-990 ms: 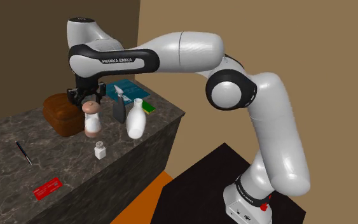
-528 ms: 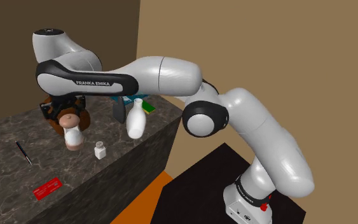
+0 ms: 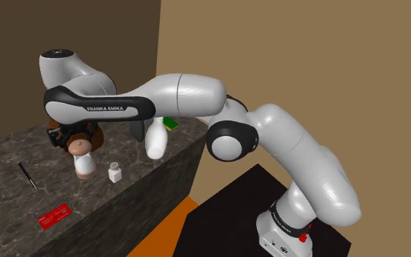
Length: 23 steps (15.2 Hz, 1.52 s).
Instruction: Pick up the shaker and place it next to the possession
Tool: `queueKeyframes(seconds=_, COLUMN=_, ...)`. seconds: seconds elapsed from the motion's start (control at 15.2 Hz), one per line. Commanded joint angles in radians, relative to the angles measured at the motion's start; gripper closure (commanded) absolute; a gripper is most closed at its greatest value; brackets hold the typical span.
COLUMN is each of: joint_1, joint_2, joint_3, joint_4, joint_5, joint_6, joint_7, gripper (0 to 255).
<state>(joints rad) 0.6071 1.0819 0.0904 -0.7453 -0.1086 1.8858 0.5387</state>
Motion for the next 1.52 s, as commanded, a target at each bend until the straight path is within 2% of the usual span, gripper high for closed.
queueKeyframes(seconds=0.0, joint_1=-0.002, joint_2=0.001, joint_3=0.000, joint_4=-0.028, joint_5=-0.001, joint_6=0.030, joint_7=0.001, gripper=255)
queueKeyframes(seconds=0.59, joint_1=-0.002, joint_2=0.006, joint_3=0.000, joint_4=-0.036, joint_5=-0.001, joint_6=0.042, joint_7=0.002, gripper=255)
queueKeyframes(seconds=0.66, joint_1=-0.002, joint_2=0.006, joint_3=0.000, joint_4=-0.036, joint_5=-0.001, joint_6=0.042, joint_7=0.002, gripper=0)
queueKeyframes(seconds=0.99, joint_1=-0.002, joint_2=0.006, joint_3=0.000, joint_4=-0.036, joint_5=-0.001, joint_6=0.043, joint_7=0.002, gripper=0)
queueKeyframes(seconds=1.25, joint_1=0.000, joint_2=-0.049, joint_3=0.002, joint_4=-0.008, joint_5=0.002, joint_6=-0.040, joint_7=0.000, gripper=0)
queueKeyframes(seconds=1.45, joint_1=0.000, joint_2=-0.049, joint_3=0.002, joint_4=-0.008, joint_5=0.002, joint_6=-0.040, joint_7=0.000, gripper=0)
